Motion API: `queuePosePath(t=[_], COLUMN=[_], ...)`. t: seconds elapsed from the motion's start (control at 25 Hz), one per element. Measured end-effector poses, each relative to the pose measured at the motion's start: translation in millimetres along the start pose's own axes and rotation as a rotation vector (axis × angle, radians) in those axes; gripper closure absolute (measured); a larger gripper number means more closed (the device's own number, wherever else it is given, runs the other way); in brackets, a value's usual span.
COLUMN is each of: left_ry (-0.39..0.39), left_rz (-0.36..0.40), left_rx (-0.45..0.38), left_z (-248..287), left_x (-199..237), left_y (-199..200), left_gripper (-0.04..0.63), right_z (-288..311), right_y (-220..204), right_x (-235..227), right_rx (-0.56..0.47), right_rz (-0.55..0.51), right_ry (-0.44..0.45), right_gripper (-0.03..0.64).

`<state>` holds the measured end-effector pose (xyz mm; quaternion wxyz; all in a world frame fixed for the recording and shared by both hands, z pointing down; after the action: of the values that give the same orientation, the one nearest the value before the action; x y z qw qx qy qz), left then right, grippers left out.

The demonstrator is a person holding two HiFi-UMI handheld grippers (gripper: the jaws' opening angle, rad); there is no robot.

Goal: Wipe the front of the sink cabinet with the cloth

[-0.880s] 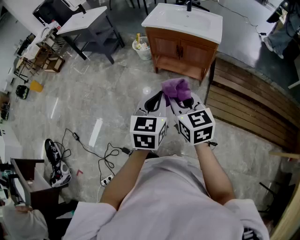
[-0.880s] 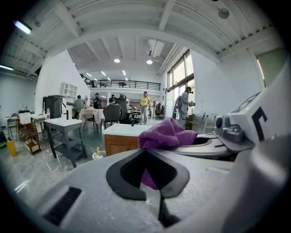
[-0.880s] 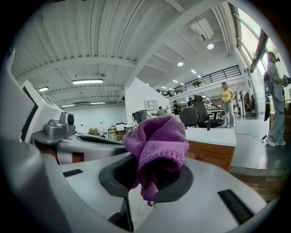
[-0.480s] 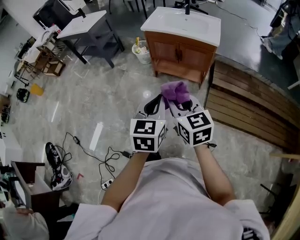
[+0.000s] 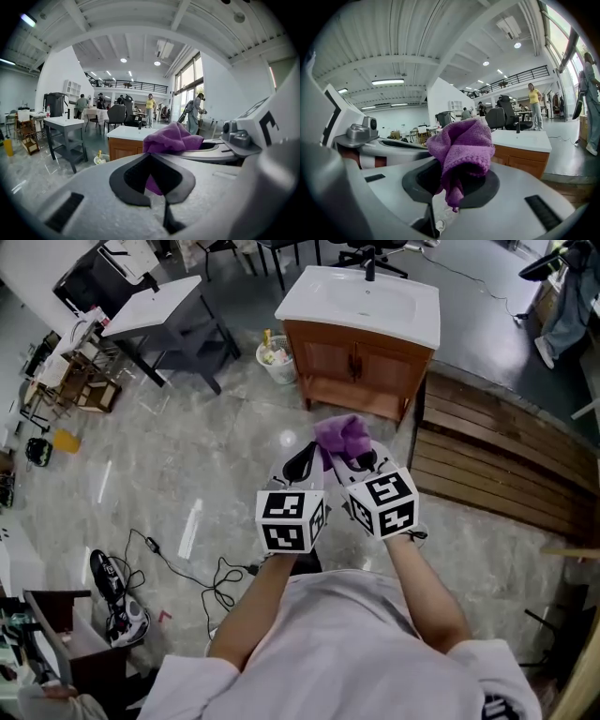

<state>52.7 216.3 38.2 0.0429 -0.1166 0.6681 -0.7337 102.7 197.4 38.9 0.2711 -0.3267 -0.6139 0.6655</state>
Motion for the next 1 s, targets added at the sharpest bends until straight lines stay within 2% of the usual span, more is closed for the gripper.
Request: queuePosePath(t=[0.4, 0.68, 1.0], left_ry=[-0.054, -0.111, -0.175], left_rz=[-0.011, -0.016, -0.037], left_rx=[0.017, 0.05, 0.07], left_z=[79, 128, 176], left_x=[83, 139, 194], left_y=[13, 19, 25], left_gripper=[0.589, 0.589, 0.589], right_z=[108, 178, 251], right_y=[2, 5, 8], right_x=[-30, -49, -63], right_rx=[0.019, 0.024, 0.048], right_rz=[0.0, 0.007, -0.02], right_ry=[-0.051, -0.109, -0.136], right_gripper=[0.545, 0.545, 0.545])
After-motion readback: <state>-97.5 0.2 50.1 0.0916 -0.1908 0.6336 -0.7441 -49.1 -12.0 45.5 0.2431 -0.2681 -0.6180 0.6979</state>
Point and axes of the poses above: the fingertips, and each gripper's own axes: z forward along the fingers, x to its left, y out of its top, the point moved 2 cm from there along -z, backward along the fingers, and after that the axes turned 14 degrees about -x, right-handed, at the moved point
